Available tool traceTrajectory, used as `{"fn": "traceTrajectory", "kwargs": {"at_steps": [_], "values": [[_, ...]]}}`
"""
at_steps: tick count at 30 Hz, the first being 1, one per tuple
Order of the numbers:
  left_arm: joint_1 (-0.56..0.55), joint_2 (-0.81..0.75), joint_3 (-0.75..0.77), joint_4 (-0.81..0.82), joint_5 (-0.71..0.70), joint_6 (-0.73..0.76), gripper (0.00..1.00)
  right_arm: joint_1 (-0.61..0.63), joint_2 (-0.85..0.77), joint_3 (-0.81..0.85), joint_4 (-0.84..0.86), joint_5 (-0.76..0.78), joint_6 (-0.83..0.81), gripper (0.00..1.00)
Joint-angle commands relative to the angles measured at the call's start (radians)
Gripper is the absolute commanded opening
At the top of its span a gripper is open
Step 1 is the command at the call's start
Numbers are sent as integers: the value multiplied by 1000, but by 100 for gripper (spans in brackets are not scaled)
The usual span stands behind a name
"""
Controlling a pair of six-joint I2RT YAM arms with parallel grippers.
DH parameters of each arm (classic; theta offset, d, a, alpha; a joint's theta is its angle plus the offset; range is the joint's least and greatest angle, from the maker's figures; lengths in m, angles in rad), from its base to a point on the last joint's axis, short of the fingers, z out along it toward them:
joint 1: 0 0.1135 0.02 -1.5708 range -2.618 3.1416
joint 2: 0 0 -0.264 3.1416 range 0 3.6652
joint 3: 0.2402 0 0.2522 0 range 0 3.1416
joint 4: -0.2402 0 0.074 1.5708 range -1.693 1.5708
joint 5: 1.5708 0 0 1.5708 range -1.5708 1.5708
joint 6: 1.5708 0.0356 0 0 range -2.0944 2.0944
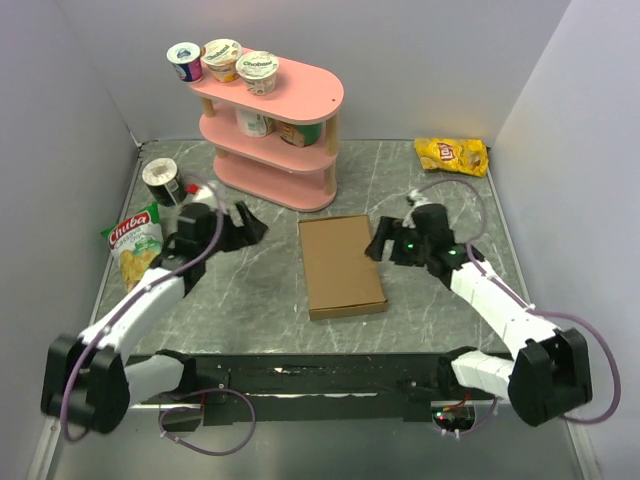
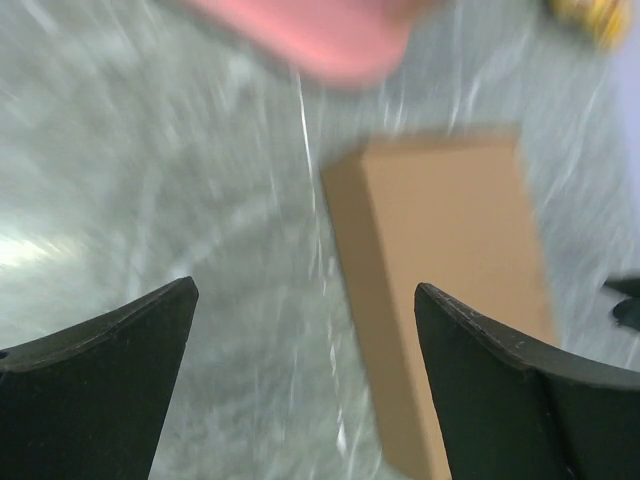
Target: Fold the paper box
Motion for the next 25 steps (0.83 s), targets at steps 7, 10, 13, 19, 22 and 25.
{"fn": "traceTrajectory", "kwargs": {"at_steps": [7,10,13,19,22,25], "values": [[218,-332,79,-68,-139,9,96,-356,-234,-40,208,-92,-73,100],[218,-383,125,-136,-155,72,96,-378,-297,-48,206,-63,-94,100],[218,-423,130,-149,-153,118,96,-377,-319,-45,200,-74,-134,100],[217,-435,127,-151,-153,136,96,-378,-346,-43,203,-75,-146,100],[215,-444,111,-142,-153,140,96,-378,-348,-39,193,-76,-152,100],[215,-446,123,-153,-155,141,96,-378,-351,-39,183,-66,-157,100]]}}
